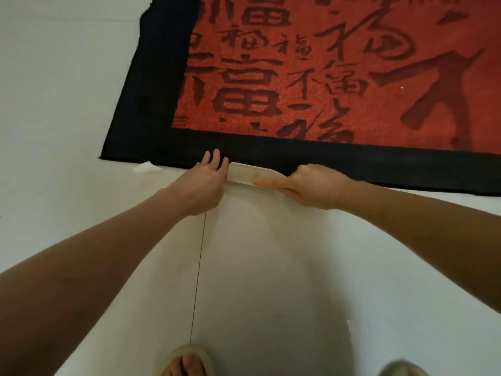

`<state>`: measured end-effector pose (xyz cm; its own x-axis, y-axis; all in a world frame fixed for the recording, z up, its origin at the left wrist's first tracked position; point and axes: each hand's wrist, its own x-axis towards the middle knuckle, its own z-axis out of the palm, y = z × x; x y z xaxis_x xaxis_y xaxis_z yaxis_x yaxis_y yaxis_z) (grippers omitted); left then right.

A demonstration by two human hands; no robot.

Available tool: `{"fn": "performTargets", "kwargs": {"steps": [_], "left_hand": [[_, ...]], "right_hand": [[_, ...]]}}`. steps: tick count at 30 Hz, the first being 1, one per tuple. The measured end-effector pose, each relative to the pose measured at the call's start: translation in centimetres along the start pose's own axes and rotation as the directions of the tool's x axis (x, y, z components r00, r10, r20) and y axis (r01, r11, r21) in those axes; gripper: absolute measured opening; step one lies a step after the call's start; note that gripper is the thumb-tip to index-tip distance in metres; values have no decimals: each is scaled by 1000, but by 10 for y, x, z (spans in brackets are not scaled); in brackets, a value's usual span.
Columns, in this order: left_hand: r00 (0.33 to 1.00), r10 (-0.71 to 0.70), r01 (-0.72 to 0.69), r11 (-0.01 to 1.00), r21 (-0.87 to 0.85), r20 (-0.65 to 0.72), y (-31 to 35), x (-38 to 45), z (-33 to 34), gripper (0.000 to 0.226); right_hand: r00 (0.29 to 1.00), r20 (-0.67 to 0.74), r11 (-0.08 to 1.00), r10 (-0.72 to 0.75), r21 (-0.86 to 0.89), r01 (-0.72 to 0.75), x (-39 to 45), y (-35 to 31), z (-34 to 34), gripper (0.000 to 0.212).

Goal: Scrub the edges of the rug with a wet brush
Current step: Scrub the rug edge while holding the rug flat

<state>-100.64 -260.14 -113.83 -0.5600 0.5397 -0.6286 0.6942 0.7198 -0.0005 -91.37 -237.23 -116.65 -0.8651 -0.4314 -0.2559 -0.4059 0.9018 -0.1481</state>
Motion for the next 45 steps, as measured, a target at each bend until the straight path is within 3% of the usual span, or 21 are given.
{"fn": "performTargets", "kwargs": {"steps": [2, 5, 10, 12, 16, 18, 22, 25, 27, 31, 34, 38, 43, 45], "left_hand": [[999, -34, 34, 999, 36, 12, -1, -1, 0, 68], [998, -63, 63, 996, 69, -7, 9, 4, -1, 65], [972, 134, -155, 983, -101, -191, 40, 16, -3, 65], [975, 129, -152, 981, -118, -182, 40, 18, -1, 68], [987, 125, -122, 992, 35, -103, 38, 19, -7, 63], [972, 170, -158, 984, 84, -165, 51, 25, -19, 54], [950, 257, -250, 966, 61, -179, 77, 34, -17, 63], [957, 264, -253, 962, 101, -118, 72, 34, -16, 62], [939, 300, -282, 951, 126, -167, 78, 36, -21, 60], [883, 416, -399, 909, 121, -216, 119, 42, -16, 62], [907, 383, -354, 919, 176, -174, 127, 42, -21, 60], [912, 370, -314, 909, 275, -179, 140, 42, -32, 54], [930, 341, -280, 900, 335, -138, 149, 46, -27, 55], [932, 345, -283, 886, 368, -114, 145, 43, -32, 53]], "right_hand": [[998, -2, 997, -68, -35, 68, -18, 18, 5, 53], [997, -44, 998, 55, 24, -54, -84, 60, 0, 53], [997, -78, 999, 4, 52, 0, -49, 45, 6, 49], [998, -70, 999, -7, 50, 10, -46, 54, 2, 48], [994, -86, 998, 61, 20, -60, -131, 93, 4, 48], [989, -94, 994, 112, 25, -111, -126, 85, 8, 50], [991, -102, 996, 85, 33, -82, -93, 68, 18, 49], [993, -61, 995, 104, -2, -105, -165, 104, 14, 50], [986, -81, 989, 148, 16, -147, -200, 113, 9, 53], [984, -147, 993, 102, 81, -91, -148, 95, 20, 46], [976, -198, 995, 93, 38, -88, -163, 102, 24, 46], [955, -194, 974, 226, 72, -216, -234, 117, 29, 51], [966, -235, 993, 112, 73, -97, -167, 89, 39, 45], [971, -217, 995, 104, 19, -102, -183, 98, 28, 45]]}}
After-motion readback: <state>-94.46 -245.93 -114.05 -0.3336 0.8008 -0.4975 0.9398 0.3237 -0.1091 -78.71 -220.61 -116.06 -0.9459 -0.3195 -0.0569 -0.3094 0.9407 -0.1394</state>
